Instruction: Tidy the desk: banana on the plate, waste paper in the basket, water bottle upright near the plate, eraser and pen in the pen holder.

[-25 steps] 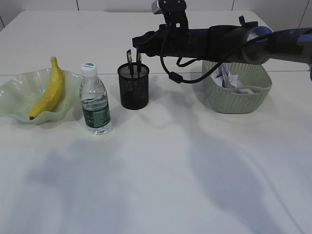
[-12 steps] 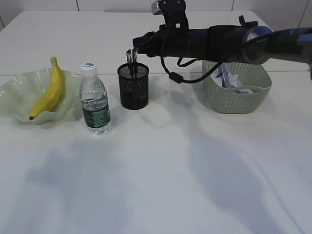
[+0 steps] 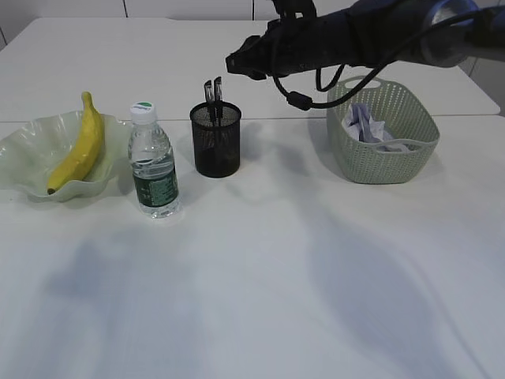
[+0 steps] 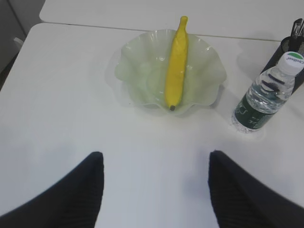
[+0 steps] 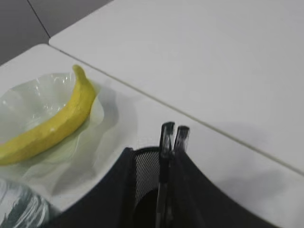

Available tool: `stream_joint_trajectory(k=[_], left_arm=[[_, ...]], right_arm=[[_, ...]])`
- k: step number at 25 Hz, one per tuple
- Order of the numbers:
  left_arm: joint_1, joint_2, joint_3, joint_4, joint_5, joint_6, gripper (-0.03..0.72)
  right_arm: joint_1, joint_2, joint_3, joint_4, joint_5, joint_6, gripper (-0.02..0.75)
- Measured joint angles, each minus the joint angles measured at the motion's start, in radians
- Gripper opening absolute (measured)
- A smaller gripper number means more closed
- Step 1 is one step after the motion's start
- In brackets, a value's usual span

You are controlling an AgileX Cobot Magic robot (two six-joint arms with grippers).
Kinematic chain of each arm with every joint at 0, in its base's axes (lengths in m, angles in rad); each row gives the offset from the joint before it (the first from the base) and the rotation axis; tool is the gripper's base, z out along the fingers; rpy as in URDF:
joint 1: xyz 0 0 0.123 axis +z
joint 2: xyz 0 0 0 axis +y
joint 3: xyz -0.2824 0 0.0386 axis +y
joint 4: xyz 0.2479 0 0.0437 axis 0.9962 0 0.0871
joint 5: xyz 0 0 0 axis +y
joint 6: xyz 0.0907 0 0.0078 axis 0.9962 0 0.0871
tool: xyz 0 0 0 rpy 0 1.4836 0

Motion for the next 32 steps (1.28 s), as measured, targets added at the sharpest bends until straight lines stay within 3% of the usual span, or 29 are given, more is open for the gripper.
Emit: stream_joint_trajectory(k=[8,14,20,26,32], left_arm=[[0.000,0.000,0.000,0.000,0.000,0.000,0.490],[0.000,0.000,0.000,0.000,0.000,0.000,0.490],[0.000,0.000,0.000,0.004,0.000,0.000,0.490],[0.000,0.000,0.000,0.081,0.000,0.000,0.490],[0.000,0.000,0.000,0.080,0.052,0.000,0.490]], right_arm=[[0.000,-0.158,0.000,-0.728,0.297,0.711,0.183],[-0.004,-0.267,0.000,-1.074,0.571,1.017,0.183],[-0.063,-0.383,0.121,-1.133,0.613,1.071,0.183],[-0.162,-0.504,0.386,-1.141,0.591,1.076,0.183],[-0.182,-0.714,0.664,-1.170,0.498,1.079,0.182]])
